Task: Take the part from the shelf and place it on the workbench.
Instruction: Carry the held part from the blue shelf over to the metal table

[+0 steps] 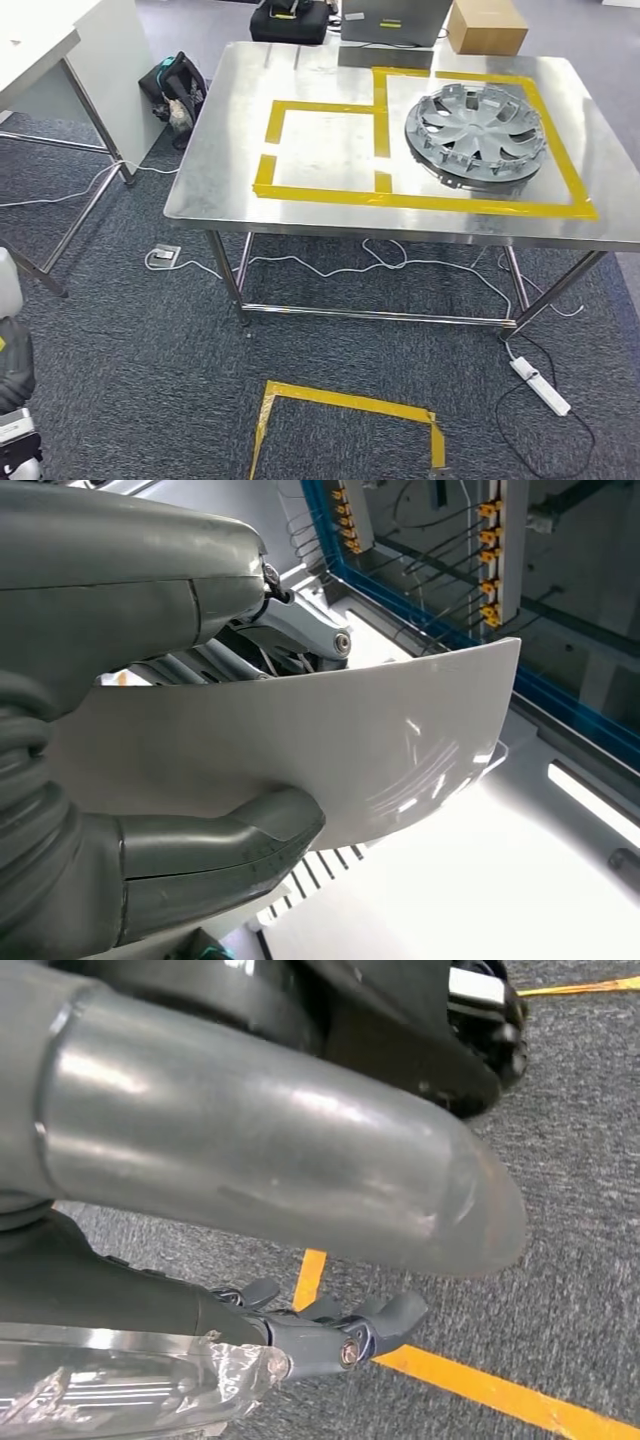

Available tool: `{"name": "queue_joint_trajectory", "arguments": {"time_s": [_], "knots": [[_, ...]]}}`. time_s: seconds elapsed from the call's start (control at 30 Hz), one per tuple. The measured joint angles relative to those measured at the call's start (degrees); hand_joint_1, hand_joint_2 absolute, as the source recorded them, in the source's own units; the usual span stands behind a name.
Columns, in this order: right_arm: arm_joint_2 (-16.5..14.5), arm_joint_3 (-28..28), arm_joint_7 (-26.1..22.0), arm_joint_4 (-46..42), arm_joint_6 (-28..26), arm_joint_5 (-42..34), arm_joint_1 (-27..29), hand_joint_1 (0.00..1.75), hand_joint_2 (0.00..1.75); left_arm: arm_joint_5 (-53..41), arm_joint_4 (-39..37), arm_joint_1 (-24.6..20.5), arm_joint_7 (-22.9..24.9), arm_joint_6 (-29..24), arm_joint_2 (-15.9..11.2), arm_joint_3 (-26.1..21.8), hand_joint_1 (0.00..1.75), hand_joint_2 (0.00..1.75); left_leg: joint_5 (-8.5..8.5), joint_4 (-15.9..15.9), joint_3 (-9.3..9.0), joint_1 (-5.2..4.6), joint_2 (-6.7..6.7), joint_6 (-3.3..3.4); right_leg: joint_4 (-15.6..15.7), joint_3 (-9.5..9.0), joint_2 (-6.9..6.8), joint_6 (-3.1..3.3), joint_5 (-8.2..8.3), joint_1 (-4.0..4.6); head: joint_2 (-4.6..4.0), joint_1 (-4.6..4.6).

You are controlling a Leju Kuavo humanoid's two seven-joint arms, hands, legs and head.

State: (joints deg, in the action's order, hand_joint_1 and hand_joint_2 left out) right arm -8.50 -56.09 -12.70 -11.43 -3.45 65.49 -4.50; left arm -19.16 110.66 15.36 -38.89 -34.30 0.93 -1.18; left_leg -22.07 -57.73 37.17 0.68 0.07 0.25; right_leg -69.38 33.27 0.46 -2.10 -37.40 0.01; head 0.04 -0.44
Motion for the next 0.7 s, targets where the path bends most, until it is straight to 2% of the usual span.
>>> {"name": "queue_joint_trajectory", "arguments": {"time_s": [0.07, 0.1, 0.17, 0.23, 0.27, 0.33, 0.4, 0.6, 0.7], "knots": [[0.2, -0.3, 0.3, 0.0, 0.2, -0.8, 0.1, 0.00, 0.00, -0.3, -0.2, -0.6, 0.0, 0.5, 0.0, 0.3, 1.75, 1.75, 0.01, -0.1, -0.20, -0.38, -0.18, -0.05, 7.8, -2.86, 0.01, 1.09, 4.50, 0.56, 0.00, -0.05], [0.2, -0.4, 0.5, 0.0, 0.4, -1.2, 0.1, 0.00, 0.00, -0.4, -0.2, -1.0, 0.0, 0.8, -0.1, 0.4, 1.75, 1.75, -0.03, -0.2, -0.26, -0.49, -0.27, -0.14, 10.3, -3.72, 0.03, 1.21, 5.91, 0.74, 0.00, -0.04], [0.1, -0.9, 0.8, 0.0, 1.2, -2.3, 0.3, 0.00, 0.00, -0.6, -0.6, -2.0, 0.1, 1.2, -0.2, 0.8, 1.75, 1.75, -0.34, -0.3, -0.34, -0.67, -0.39, 0.27, 11.6, -3.95, 0.10, 0.51, 7.27, 0.83, 0.00, -0.08], [-0.1, -1.8, 0.9, 0.0, 1.7, -4.1, 0.5, 0.00, 0.00, -0.5, -1.5, -3.8, 0.2, 1.4, -0.3, 1.3, 1.75, 1.75, -0.16, 0.0, -0.43, -0.64, -0.42, 0.61, 11.7, -3.86, 0.14, 0.13, 7.77, 0.88, 0.00, -0.11], [-0.1, -2.4, 1.0, 0.0, 1.7, -5.1, 0.5, 0.00, 0.00, -0.3, -2.2, -4.8, 0.3, 1.5, -0.4, 1.6, 1.75, 1.75, 0.25, 0.2, -0.49, -0.62, -0.42, 0.44, 11.7, -3.82, 0.13, 0.39, 7.81, 0.91, 0.00, -0.14], [-0.1, -3.7, 1.7, 0.0, 1.6, -6.5, 0.6, 0.00, 0.00, 0.3, -3.5, -6.8, 0.3, 1.5, -0.6, 2.1, 1.75, 1.75, 0.62, 0.6, -0.57, -0.61, -0.42, -0.10, 11.7, -3.73, 0.14, 0.52, 7.88, 0.92, 0.00, -0.14], [-0.1, -4.7, 2.5, 0.0, 1.5, -6.9, 0.7, 0.00, 0.00, 0.9, -4.4, -8.1, 0.1, 1.2, -0.8, 2.6, 1.75, 1.75, 0.76, 0.7, -0.59, -0.62, -0.41, -0.31, 11.6, -3.68, 0.16, 0.59, 7.91, 0.92, 0.00, -0.14], [0.4, -6.0, 2.9, 0.0, 1.8, -6.2, 0.9, 0.00, 0.00, 2.6, -4.9, -8.0, -0.9, 0.2, -1.4, 3.2, 1.75, 1.75, 0.62, 0.8, -0.57, -0.62, -0.39, -0.60, 11.6, -3.65, 0.21, 0.85, 7.74, 0.92, 0.00, -0.13], [0.7, -6.2, 1.0, 0.0, 1.8, -5.7, 0.8, 0.00, 0.00, 3.0, -4.9, -7.7, -1.0, 0.4, -1.6, 3.2, 1.75, 1.75, 0.52, 0.8, -0.54, -0.63, -0.39, -0.68, 11.7, -3.66, 0.19, 0.93, 7.67, 0.90, 0.00, -0.13]]}}
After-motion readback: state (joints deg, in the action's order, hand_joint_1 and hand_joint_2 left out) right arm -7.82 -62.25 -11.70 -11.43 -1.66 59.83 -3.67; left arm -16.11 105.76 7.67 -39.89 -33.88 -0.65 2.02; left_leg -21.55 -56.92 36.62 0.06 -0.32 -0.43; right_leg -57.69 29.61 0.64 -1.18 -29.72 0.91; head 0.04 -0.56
